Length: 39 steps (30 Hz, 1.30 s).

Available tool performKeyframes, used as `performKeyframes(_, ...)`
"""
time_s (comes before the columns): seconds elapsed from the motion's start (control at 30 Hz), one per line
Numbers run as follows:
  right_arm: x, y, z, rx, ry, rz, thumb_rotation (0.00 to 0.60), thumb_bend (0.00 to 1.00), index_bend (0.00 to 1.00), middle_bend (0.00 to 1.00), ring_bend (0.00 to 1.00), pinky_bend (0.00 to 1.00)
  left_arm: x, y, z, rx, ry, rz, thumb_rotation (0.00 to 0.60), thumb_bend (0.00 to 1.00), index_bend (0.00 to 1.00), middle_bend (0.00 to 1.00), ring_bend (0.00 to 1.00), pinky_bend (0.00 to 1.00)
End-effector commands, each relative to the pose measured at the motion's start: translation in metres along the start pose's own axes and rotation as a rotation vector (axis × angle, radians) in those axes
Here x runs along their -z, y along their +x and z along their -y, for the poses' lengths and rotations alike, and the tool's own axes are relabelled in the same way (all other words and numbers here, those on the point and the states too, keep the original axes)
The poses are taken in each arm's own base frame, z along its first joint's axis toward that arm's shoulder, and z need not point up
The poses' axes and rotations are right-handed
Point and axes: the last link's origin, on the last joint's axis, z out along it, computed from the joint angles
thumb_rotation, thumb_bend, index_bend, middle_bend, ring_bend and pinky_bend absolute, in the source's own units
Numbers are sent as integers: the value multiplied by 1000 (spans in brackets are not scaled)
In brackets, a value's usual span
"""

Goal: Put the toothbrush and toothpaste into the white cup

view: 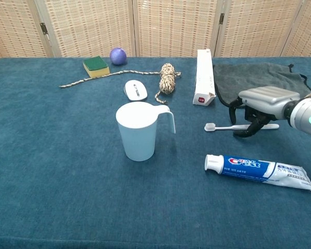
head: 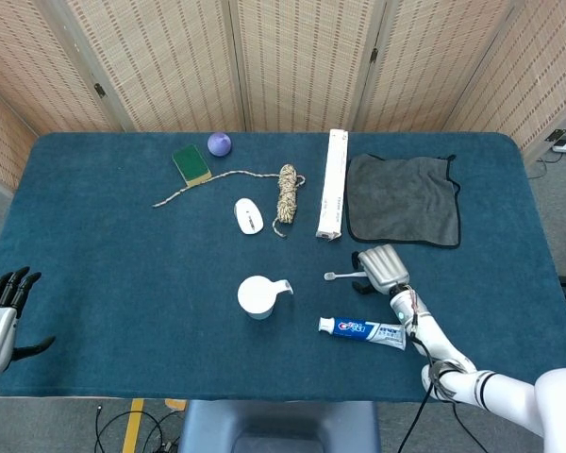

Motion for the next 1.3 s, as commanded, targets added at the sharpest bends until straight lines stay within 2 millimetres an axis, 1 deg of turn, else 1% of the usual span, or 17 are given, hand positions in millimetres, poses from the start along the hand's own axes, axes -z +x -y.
performKeyframes(0.03,-2,-1,2,1,4,5,600,261,476,978,1000,1000,1,0,1,0,4,1,600,117,128,101,105,402)
performKeyframes(0.13,-2,-1,2,0,6,8,600,286,476,978,1000,1000,1,0,2,1,8,0,600,117,128,100,105,402)
performKeyframes(0.43,4,-2,-1,10,12,10,600,298,499,978,1000,1000,0,-2,1,0,4,5,600,117,128,98,105,400)
performKeyframes(0.63,3,-4,-2,14,6,0,600,299,538,984,1000,1000,1,-2,1,-1,6,7,600,117,127,95,105,397)
performKeyframes(0.9,3,-7,-4,28,-4,1,600,299,559,987,1000,1000,1,-2,1,-1,10,11,600,117,126,92,105,392)
performKeyframes(1.03,3,-8,-6,34,-10,1,600,299,594,992,1000,1000,0,-2,1,-2,7,10,600,117,126,91,105,392)
performKeyframes(1.3,7,-1,-5,0,-4,-33,600,330,607,993,1000,1000,0,-1,1,0,8,6,600,117,123,90,105,391)
